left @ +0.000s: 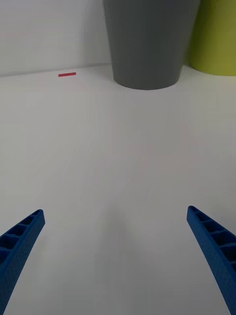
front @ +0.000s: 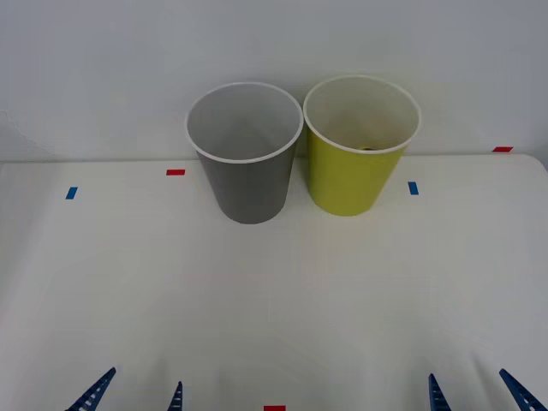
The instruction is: Put cans in the gray bin and PET bottles in the light green bin.
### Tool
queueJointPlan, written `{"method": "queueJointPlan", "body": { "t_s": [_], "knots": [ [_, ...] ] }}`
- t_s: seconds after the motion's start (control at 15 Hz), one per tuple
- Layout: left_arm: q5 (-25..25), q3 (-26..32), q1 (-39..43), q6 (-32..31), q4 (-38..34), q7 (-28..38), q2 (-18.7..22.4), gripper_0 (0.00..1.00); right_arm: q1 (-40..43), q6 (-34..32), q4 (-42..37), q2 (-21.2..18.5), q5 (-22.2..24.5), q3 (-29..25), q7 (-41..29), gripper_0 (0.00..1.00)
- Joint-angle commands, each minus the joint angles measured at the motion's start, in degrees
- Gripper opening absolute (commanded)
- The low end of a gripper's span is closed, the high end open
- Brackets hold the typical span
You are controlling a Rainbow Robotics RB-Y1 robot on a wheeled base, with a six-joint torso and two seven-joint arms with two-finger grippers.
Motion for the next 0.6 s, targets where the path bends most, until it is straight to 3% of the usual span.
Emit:
{"method": "queueJointPlan", "body": {
  "t_s": [0.07,0.6],
  "knots": [
    [-0.1,-0.1,0.6,-0.1,-0.1,-0.3,0.0,1.0,0.0,0.0,0.0,0.0,0.0,0.0,0.0,1.0],
    [-0.1,-0.1,0.6,-0.1,-0.1,-0.3,0.0,1.0,0.0,0.0,0.0,0.0,0.0,0.0,0.0,1.0]
  ]
}}
